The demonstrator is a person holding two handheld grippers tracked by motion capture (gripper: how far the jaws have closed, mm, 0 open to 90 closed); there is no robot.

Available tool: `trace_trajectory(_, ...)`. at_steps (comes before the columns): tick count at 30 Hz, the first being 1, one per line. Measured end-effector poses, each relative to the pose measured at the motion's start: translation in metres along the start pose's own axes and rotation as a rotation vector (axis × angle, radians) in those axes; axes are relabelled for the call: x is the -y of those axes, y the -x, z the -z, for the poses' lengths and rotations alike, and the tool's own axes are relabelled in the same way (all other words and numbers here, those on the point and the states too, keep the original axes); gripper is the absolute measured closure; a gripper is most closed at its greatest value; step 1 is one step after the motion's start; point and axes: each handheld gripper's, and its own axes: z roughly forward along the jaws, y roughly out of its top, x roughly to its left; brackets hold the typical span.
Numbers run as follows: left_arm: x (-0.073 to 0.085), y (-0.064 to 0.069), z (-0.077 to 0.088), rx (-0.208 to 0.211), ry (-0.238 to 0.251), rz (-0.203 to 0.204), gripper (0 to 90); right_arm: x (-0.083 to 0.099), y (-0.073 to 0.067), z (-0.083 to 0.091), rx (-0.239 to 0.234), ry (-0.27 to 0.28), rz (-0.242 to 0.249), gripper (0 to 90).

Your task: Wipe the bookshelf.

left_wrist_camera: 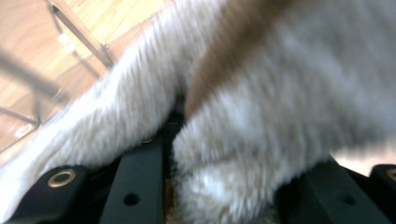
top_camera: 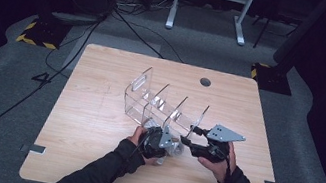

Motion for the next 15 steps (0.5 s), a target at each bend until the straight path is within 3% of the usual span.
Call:
trace_trajectory(2,-0.001,0.000,-0.005,-0.006,0.001,0.001,64.1,-0.001,-0.001,-0.002,0.006,0.003,-0.002,44.9)
trace_trajectory(5,0.001,0.000,-0.017,0.055,-0.028,0.041,64.0,-0.001,-0.001,-0.003,0.006,0.009,-0.011,45.3)
trace_trajectory(9,0.002,0.001,-0.014,0.101,-0.065,0.004,65.7,-0.001,-0.003,-0.003,0.025,0.001,0.006,45.5)
trace_trajectory(15,0.014,0.009,0.007,0.180,-0.044,-0.035,65.3,0.000,0.000,-0.003,0.055,0.001,0.009,44.8)
